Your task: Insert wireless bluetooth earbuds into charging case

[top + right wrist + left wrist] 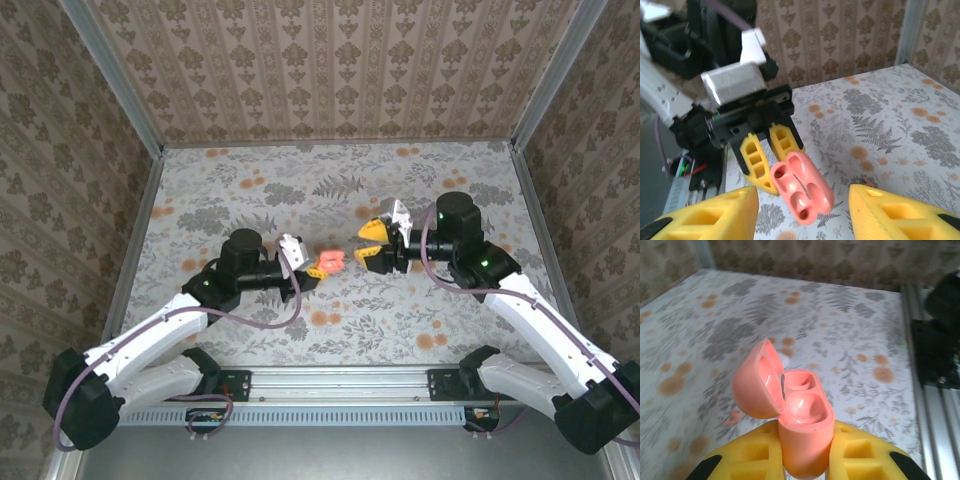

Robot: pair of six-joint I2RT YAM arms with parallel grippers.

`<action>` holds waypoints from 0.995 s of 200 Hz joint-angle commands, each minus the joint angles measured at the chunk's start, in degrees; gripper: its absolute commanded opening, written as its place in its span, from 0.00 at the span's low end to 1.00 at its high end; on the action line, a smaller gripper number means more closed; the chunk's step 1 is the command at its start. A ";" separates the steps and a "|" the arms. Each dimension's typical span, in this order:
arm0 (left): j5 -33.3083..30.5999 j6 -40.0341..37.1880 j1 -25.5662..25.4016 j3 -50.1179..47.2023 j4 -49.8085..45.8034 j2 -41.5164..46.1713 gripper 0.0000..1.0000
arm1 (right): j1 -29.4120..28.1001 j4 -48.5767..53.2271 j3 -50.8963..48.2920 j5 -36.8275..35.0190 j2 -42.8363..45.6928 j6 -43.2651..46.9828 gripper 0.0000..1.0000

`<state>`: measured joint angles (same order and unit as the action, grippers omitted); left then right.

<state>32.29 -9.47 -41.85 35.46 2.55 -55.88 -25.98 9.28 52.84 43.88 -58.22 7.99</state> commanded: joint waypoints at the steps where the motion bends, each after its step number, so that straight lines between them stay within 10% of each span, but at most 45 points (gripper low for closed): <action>1: -8.52 7.87 2.39 -1.03 3.97 2.12 0.09 | -0.60 6.41 4.86 -10.57 -3.23 -11.29 0.52; 105: -20.85 16.95 22.19 -0.14 -9.00 7.88 0.08 | -9.80 32.82 27.52 -35.61 -34.00 -46.04 0.56; 199: -21.69 17.77 29.25 0.18 -10.98 8.07 0.08 | -12.78 25.91 43.20 -29.76 -57.09 -47.56 0.50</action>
<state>11.27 7.18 -13.76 34.11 -7.79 -48.84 -37.95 39.07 91.81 11.55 -109.95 -38.63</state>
